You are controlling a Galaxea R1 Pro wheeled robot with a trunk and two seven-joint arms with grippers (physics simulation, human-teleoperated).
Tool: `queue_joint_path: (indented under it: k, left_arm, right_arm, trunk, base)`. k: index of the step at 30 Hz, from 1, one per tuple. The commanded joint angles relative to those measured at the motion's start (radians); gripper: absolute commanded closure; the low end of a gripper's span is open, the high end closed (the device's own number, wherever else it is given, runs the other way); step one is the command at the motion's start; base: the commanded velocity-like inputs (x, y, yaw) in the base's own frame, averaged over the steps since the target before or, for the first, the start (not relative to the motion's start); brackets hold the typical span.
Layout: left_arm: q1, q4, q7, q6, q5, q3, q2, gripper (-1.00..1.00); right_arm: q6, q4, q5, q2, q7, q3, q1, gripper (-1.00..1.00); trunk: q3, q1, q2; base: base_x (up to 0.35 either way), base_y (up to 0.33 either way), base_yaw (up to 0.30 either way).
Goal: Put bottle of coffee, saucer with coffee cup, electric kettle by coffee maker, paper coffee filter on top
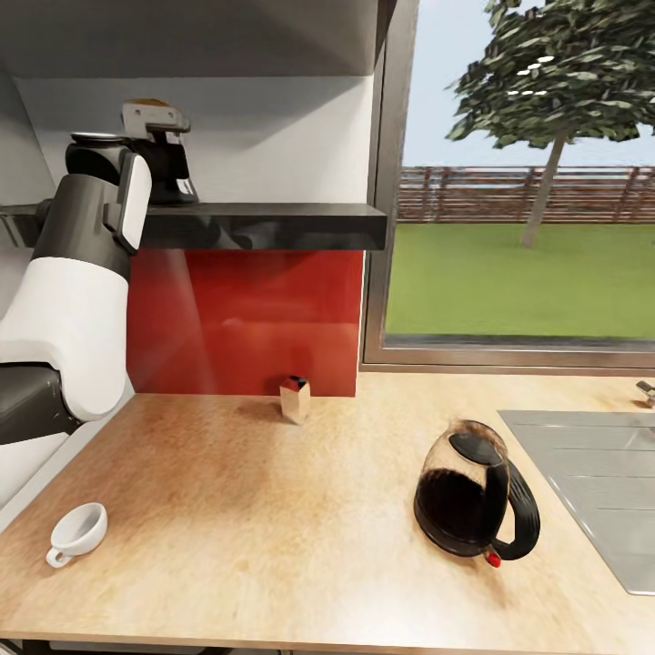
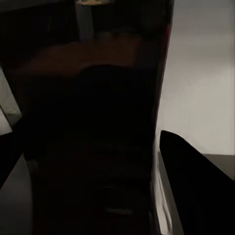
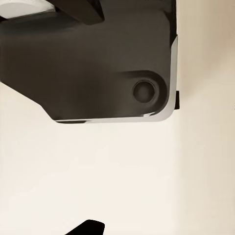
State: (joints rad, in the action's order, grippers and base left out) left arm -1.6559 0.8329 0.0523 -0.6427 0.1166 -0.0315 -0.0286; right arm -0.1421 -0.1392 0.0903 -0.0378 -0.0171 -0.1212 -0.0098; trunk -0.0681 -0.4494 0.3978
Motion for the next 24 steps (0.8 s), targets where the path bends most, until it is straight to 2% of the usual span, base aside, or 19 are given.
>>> queue_joint_path:
  k: [1,24]
  left_arm:
    - [-0.002,0.001,-0.005,-0.005,0.011,-0.001,0.0,1.0]
    - [-0.011,0.0,-0.003,-0.015,0.011,0.003,0.003,1.0]
  right_arm:
    - [-0.004,0.001,0.009,0.0,-0.001,-0.008,-0.001,-1.0]
    - [-0.007,-0.006,0.009,-0.001,0.001,-0.008,-0.001,-1.0]
  trunk:
    - [-0.002,-0.001,0.002]
    - [-0.002,-0.001,0.002]
  base:
    - [0.0,0.0,0.0]
    - [0.0,0.0,0.0]
